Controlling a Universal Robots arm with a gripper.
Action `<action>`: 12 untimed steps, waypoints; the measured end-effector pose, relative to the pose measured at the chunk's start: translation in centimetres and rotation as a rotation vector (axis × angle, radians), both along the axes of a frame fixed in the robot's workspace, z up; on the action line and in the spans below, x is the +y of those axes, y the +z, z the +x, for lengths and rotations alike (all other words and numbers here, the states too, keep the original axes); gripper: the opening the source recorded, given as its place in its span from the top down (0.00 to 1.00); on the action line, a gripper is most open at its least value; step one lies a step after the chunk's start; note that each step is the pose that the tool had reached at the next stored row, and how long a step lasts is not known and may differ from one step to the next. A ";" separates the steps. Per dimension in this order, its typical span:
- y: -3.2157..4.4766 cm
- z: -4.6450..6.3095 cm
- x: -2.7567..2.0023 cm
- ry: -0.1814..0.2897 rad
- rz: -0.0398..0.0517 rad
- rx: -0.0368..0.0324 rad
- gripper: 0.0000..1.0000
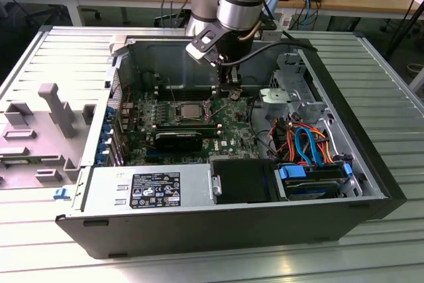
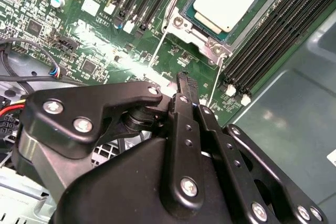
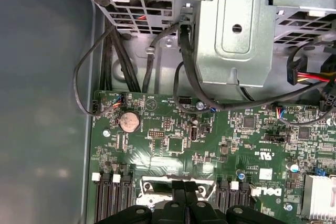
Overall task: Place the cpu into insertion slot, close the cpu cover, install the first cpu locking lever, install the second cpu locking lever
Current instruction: 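Close the cpu cover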
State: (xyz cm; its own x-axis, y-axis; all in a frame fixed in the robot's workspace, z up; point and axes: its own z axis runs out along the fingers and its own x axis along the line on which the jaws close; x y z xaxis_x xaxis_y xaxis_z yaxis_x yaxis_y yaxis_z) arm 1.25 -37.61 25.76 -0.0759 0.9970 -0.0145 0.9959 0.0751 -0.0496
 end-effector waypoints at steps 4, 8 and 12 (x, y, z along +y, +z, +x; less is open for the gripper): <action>0.00 0.3 -0.01 0.000 0.0005 0.0031 0.89; 0.33 0.6 -0.01 0.000 0.0008 0.0047 0.89; 1.06 0.7 -0.01 0.000 0.0046 0.0071 0.89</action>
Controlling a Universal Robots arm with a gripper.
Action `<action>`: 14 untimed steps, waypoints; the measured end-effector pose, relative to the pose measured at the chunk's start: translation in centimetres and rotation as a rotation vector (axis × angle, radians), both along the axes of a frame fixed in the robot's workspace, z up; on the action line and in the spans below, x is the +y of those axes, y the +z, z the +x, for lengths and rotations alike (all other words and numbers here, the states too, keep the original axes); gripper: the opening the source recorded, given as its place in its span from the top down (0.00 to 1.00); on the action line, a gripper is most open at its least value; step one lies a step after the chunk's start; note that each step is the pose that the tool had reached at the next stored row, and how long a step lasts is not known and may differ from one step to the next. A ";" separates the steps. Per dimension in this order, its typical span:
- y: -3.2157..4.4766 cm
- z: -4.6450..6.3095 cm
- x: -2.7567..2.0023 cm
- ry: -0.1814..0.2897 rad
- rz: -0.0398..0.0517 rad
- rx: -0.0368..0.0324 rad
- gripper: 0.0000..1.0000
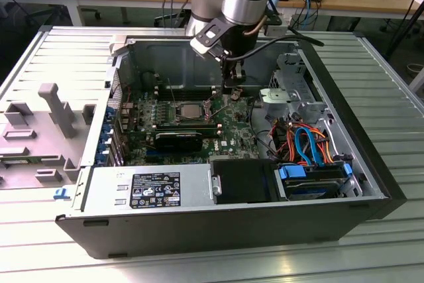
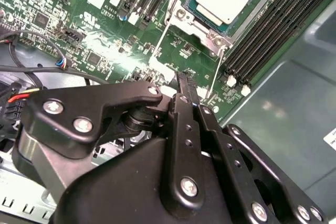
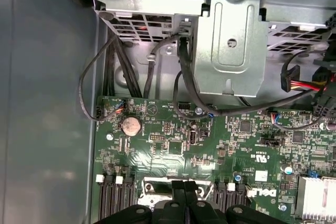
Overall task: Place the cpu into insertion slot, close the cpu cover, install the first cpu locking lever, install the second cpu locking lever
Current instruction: 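Close the cpu cover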
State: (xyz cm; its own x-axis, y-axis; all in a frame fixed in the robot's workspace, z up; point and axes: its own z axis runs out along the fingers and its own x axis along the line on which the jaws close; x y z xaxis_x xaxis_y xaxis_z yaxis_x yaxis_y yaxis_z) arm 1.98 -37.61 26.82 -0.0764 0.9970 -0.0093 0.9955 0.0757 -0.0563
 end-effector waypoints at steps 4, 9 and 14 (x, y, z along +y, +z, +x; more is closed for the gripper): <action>-0.03 0.9 -0.01 0.026 0.0000 0.0113 0.89; -0.38 2.1 0.07 0.059 0.0007 0.0187 0.89; -0.97 3.3 0.46 0.061 0.0034 0.0296 0.89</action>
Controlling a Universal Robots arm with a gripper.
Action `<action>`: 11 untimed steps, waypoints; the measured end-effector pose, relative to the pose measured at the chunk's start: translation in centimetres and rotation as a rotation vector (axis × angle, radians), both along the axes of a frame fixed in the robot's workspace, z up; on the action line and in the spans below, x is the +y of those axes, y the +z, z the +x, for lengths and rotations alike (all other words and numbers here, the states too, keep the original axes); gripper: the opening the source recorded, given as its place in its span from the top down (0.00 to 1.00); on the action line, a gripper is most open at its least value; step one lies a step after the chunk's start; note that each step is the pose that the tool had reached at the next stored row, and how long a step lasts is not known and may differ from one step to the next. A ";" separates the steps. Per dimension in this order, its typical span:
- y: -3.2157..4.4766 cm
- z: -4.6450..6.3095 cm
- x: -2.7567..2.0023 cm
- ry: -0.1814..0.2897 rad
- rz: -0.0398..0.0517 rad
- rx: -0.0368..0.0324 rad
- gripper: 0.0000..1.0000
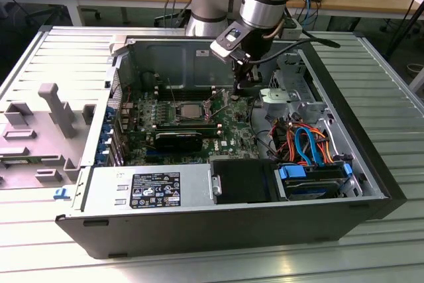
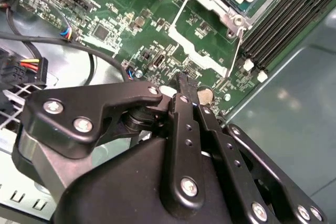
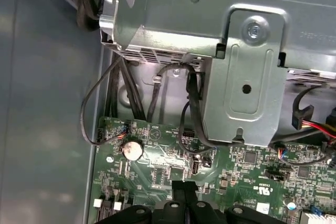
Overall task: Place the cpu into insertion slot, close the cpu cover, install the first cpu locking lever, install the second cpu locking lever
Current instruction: 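Close the cpu cover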
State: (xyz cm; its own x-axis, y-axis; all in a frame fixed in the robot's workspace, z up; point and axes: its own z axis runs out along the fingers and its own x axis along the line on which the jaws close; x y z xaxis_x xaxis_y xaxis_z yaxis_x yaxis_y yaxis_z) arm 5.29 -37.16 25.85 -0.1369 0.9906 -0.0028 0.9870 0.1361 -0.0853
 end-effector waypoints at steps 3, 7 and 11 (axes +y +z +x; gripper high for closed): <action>-0.38 0.0 0.08 -0.003 0.0045 0.0006 0.89; -0.51 0.0 0.08 -0.003 0.0046 0.0008 0.89; -0.52 0.0 0.08 -0.003 0.0046 0.0008 0.89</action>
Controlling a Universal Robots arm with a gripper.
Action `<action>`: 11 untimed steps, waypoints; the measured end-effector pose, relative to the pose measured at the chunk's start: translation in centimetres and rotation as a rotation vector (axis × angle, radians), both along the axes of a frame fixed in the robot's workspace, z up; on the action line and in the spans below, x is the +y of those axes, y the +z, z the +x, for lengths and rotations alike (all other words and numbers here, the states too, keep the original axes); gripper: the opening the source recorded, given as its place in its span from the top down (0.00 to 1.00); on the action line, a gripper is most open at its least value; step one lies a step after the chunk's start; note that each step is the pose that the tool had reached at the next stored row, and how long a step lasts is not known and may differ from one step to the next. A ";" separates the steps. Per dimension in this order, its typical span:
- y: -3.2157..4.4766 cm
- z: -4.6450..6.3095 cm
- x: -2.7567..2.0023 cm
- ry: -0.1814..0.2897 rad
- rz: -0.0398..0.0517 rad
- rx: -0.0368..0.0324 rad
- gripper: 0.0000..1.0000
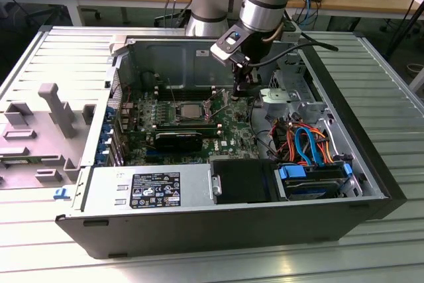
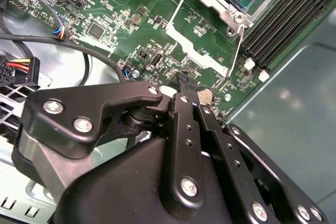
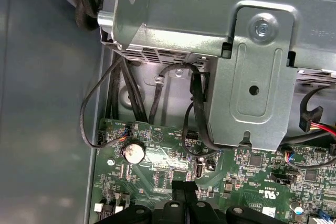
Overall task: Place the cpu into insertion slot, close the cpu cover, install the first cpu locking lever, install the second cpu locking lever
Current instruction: 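Close the cpu cover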
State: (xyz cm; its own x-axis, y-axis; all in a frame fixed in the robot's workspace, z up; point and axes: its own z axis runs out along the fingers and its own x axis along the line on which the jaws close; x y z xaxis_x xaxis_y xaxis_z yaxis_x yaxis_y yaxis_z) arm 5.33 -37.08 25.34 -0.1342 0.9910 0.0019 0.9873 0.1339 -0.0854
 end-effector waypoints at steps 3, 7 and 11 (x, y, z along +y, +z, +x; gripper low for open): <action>-0.05 0.0 -0.04 0.000 0.0005 -0.0001 0.89; -0.09 0.0 -0.07 0.000 0.0014 0.0000 0.89; -0.16 0.0 -0.07 0.000 0.0174 -0.0001 0.89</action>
